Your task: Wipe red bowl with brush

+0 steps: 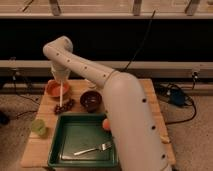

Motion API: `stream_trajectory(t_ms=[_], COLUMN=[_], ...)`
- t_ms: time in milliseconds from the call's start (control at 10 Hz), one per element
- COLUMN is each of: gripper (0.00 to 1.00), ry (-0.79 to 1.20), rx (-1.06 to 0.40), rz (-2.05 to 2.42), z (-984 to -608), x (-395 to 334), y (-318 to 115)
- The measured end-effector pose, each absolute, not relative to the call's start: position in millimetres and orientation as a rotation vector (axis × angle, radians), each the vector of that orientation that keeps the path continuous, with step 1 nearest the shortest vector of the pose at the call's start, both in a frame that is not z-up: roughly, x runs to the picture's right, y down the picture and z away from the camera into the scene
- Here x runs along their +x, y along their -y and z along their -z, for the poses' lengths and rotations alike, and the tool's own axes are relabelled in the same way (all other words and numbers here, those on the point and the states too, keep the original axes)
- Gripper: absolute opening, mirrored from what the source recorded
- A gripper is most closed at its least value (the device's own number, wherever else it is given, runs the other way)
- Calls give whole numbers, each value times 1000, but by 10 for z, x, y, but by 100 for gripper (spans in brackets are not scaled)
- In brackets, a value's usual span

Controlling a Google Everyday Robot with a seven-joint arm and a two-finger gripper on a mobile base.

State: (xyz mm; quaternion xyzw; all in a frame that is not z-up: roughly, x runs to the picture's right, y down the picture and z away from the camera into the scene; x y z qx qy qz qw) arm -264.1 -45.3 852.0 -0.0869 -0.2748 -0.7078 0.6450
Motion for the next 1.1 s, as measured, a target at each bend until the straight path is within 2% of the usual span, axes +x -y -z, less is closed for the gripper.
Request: stream_trajectory(t_ms=[500, 1100], gripper=[0, 0], ry=[526, 448], rx=[-135, -75], rz=[1440, 1362], z=[-8798, -8884], x=[-2690, -2660], y=[575, 666])
